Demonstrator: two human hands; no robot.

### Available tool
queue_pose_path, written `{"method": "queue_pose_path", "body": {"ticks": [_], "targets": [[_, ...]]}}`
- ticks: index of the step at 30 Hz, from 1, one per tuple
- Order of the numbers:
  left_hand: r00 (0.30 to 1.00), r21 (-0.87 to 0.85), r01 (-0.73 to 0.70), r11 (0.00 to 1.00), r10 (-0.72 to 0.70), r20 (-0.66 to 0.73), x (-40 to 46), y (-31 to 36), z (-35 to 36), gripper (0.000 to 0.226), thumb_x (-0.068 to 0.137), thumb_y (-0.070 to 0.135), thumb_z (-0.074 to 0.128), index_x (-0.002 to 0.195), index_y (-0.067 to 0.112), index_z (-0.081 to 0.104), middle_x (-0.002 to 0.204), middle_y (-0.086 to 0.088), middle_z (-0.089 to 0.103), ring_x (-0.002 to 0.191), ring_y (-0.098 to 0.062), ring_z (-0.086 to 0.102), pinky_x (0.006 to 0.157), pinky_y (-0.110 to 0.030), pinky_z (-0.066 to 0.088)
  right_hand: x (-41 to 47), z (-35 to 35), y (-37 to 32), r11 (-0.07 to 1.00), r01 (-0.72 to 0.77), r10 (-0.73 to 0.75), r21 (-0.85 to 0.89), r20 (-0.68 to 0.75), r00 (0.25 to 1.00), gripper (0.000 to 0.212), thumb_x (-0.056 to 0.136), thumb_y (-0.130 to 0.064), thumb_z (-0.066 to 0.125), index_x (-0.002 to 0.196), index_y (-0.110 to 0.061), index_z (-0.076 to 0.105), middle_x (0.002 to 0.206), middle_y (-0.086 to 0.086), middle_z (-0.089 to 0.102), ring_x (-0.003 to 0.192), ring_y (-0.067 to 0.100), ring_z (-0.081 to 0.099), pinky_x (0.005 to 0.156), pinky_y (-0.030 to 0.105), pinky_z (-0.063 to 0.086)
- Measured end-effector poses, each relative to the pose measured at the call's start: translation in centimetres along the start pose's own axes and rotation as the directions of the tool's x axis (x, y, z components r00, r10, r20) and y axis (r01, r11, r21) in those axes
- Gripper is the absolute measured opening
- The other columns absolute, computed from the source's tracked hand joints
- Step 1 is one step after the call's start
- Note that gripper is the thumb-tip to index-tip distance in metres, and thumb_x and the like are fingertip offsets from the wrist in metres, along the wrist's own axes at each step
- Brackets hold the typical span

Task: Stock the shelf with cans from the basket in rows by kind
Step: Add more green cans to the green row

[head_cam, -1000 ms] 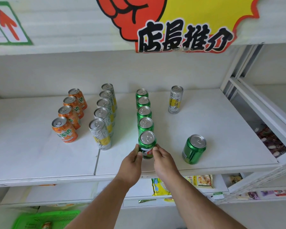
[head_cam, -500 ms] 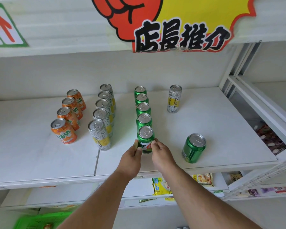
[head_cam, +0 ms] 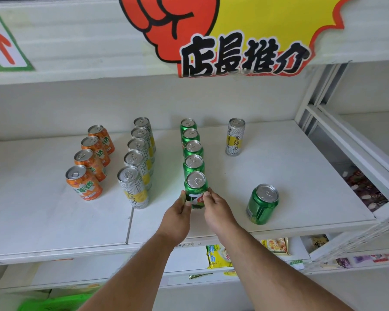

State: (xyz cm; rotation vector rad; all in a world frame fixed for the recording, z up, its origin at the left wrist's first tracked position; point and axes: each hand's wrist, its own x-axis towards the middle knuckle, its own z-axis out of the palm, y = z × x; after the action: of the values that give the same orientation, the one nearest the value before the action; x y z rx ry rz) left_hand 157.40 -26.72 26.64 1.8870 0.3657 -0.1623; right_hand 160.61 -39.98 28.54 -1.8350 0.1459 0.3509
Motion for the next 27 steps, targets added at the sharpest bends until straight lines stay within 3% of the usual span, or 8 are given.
{"method": "queue_pose_path", "body": {"ticks": [6,11,15,17,18,20,23,27], "targets": [[0.999,-0.022,0.045,0.999,-0.045,0.000,-2.0,0.6,-0.1,0.058,0.105,0.033,0.045,0.158,0.025,0.024,0.152,-0.003,0.048,0.140,-0.026,0.044,0.118,-0.043,0.034,-1.3,-0.7,-0.4,1.000,-0.010,0.010,-0.008,0.020,1.000,0.050,0.112,-0.035,0.034,0.159,-0.017,0.040,0.163,0.000,0.042,0.149,0.016,0.038,0.113,0.020,0.027],[0.999,-0.006,0.039,0.999,-0.039,0.005,-5.4,0.7,0.4,0.054,0.105,0.033,0.045,0.156,0.021,0.031,0.154,0.003,0.044,0.141,-0.019,0.044,0.121,-0.039,0.030,-4.2,-2.6,0.0,1.000,-0.002,0.002,0.013,0.028,1.000,0.053,0.112,-0.038,0.035,0.160,-0.015,0.035,0.163,-0.005,0.038,0.152,0.011,0.033,0.120,0.024,0.022],[1.000,0.036,-0.017,0.999,0.016,0.027,-7.4,1.3,2.3,0.050,0.105,0.029,0.046,0.153,0.016,0.038,0.154,0.004,0.043,0.140,-0.010,0.042,0.118,-0.024,0.027,-6.6,-4.6,2.3,0.994,-0.014,0.014,0.107,0.000,1.000,0.052,0.108,-0.048,0.041,0.153,-0.024,0.048,0.131,-0.015,0.060,0.125,0.006,0.057,0.114,0.031,0.040],[0.997,0.045,-0.050,0.998,0.047,0.056,-7.6,2.0,3.6,0.049,0.105,0.027,0.047,0.152,0.016,0.040,0.153,0.005,0.045,0.135,-0.004,0.042,0.110,-0.016,0.026,-7.7,-5.9,3.6,0.988,-0.016,0.023,0.152,-0.046,0.999,0.037,0.102,-0.055,0.048,0.125,-0.031,0.066,0.112,-0.012,0.065,0.107,0.007,0.062,0.104,0.032,0.047],[0.996,0.041,-0.061,0.997,0.057,0.073,-7.5,2.5,4.3,0.049,0.105,0.027,0.047,0.152,0.016,0.040,0.153,0.005,0.045,0.132,-0.001,0.042,0.107,-0.014,0.026,-8.3,-6.8,4.1,0.986,-0.013,0.026,0.163,-0.081,0.996,0.031,0.099,-0.058,0.050,0.102,-0.031,0.066,0.092,-0.013,0.061,0.088,0.007,0.059,0.090,0.030,0.049],[0.991,0.033,-0.087,0.996,0.083,0.107,-7.1,3.6,5.7,0.049,0.105,0.026,0.046,0.152,0.016,0.040,0.153,0.006,0.044,0.128,0.003,0.040,0.104,-0.011,0.026,-9.4,-8.4,4.9,0.986,-0.012,0.044,0.166,-0.193,0.980,0.030,0.096,-0.052,0.056,0.087,-0.025,0.067,0.075,-0.012,0.063,0.076,0.014,0.061,0.079,0.037,0.052],[0.980,0.008,-0.111,0.994,0.108,0.169,-6.3,5.2,7.9,0.049,0.105,0.023,0.046,0.153,0.017,0.038,0.153,0.007,0.043,0.135,-0.001,0.041,0.101,-0.010,0.029,-9.9,-11.0,5.6,0.990,-0.006,0.065,0.143,-0.415,0.907,0.013,0.086,-0.035,0.059,0.087,-0.034,0.072,0.084,-0.008,0.077,0.090,0.021,0.072,0.086,0.047,0.059],[0.971,-0.013,-0.108,0.994,0.109,0.213,-4.7,6.9,10.3,0.051,0.105,0.022,0.046,0.154,0.024,0.036,0.156,0.007,0.041,0.141,-0.006,0.041,0.115,-0.023,0.032,-8.9,-13.8,4.5,0.992,-0.035,0.096,0.124,-0.538,0.838,0.026,0.100,-0.017,0.052,0.120,-0.025,0.065,0.113,-0.006,0.067,0.107,0.020,0.062,0.089,0.031,0.044]]}}
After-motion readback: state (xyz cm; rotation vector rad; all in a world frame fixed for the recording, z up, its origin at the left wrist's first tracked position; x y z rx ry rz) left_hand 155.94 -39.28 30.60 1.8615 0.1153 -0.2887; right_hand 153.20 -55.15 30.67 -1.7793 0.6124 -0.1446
